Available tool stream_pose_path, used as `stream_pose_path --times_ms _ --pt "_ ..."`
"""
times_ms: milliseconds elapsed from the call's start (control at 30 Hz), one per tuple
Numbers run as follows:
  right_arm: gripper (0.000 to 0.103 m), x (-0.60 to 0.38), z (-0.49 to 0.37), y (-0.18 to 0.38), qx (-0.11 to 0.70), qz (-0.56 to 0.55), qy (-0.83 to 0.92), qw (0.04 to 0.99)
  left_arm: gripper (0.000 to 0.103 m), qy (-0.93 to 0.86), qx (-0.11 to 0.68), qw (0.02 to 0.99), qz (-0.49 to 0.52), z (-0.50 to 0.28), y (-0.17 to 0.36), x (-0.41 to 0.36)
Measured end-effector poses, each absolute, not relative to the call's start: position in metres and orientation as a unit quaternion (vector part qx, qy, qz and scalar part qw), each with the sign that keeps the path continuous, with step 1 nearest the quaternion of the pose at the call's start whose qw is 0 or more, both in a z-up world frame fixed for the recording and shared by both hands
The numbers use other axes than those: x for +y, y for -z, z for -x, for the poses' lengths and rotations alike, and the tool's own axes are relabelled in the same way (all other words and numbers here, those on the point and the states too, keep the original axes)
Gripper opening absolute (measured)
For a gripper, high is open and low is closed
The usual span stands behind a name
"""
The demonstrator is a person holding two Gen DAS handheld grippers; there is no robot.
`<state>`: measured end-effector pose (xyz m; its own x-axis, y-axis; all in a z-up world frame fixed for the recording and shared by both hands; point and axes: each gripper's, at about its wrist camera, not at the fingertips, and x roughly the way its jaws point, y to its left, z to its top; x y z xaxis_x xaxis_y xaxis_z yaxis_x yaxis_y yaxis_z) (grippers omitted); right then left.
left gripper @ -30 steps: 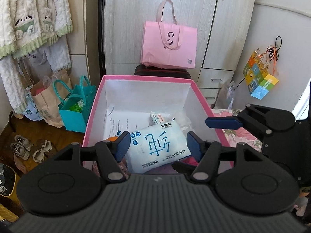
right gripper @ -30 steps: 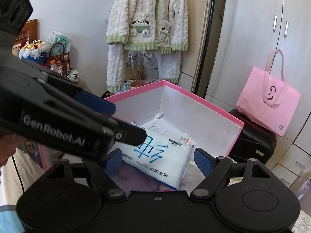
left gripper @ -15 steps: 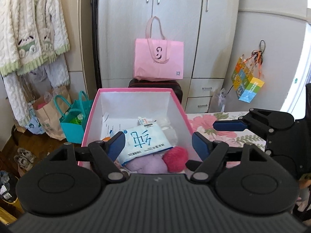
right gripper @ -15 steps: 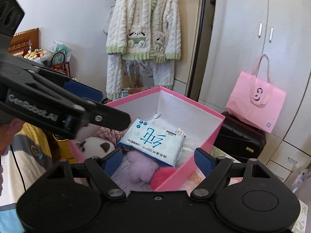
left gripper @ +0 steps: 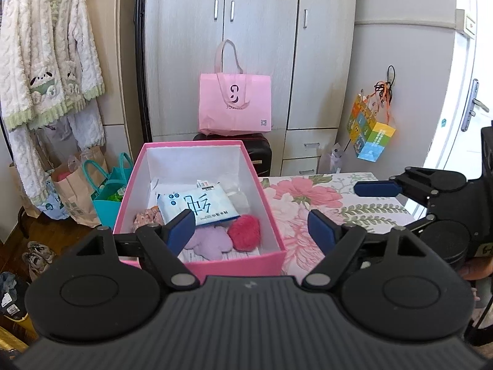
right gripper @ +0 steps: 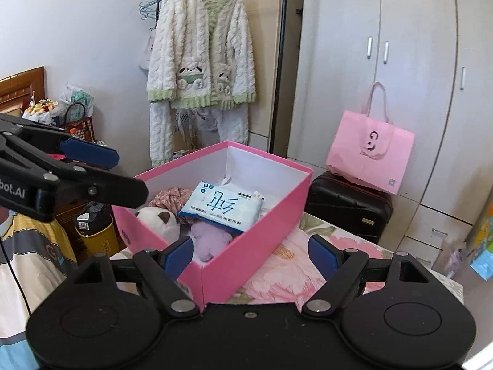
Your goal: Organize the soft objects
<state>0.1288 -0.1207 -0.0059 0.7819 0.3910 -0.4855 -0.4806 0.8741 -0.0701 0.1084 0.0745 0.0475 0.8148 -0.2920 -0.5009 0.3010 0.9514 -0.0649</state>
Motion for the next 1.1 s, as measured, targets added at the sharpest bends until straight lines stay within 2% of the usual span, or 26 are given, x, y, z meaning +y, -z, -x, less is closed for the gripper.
stream_pose_path --times_ms 367,533,733,800,867,1000,1100 --pt "0.086 -0.152 -0.074 0.001 0.213 0.078 -0.199 0.953 0.085 0.171 0.253 0.952 -0.024 -0.061 -0.043 0.056" --pt "0.087 -0.164 -0.057 0.0 0.205 0.056 -0.181 0.96 0.09 0.174 0.259 0.95 -0.028 -0.053 -0.041 0.052" --pt "0.089 -0.172 -0.043 -0.002 0.189 0.034 -0.173 0.966 0.091 0.174 0.255 0.951 -0.007 -0.052 -0.043 0.052" --pt "0.091 -0.173 -0.038 -0.004 0.181 0.03 -0.172 0.968 0.094 0.167 0.249 0.954 -0.01 -0.052 -0.042 0.05" --pt "0.093 -0.174 -0.034 -0.006 0.174 0.032 -0.164 0.971 0.102 0.156 0.244 0.957 -0.01 -0.052 -0.042 0.049" --pt "0.103 -0.177 -0.035 -0.009 0.174 0.019 -0.14 0.975 0.103 0.121 0.251 0.96 -0.012 -0.058 -0.04 0.049" --pt "0.103 -0.177 -0.042 -0.009 0.189 0.011 -0.111 0.976 0.103 0.085 0.254 0.963 -0.017 -0.061 -0.043 0.048"
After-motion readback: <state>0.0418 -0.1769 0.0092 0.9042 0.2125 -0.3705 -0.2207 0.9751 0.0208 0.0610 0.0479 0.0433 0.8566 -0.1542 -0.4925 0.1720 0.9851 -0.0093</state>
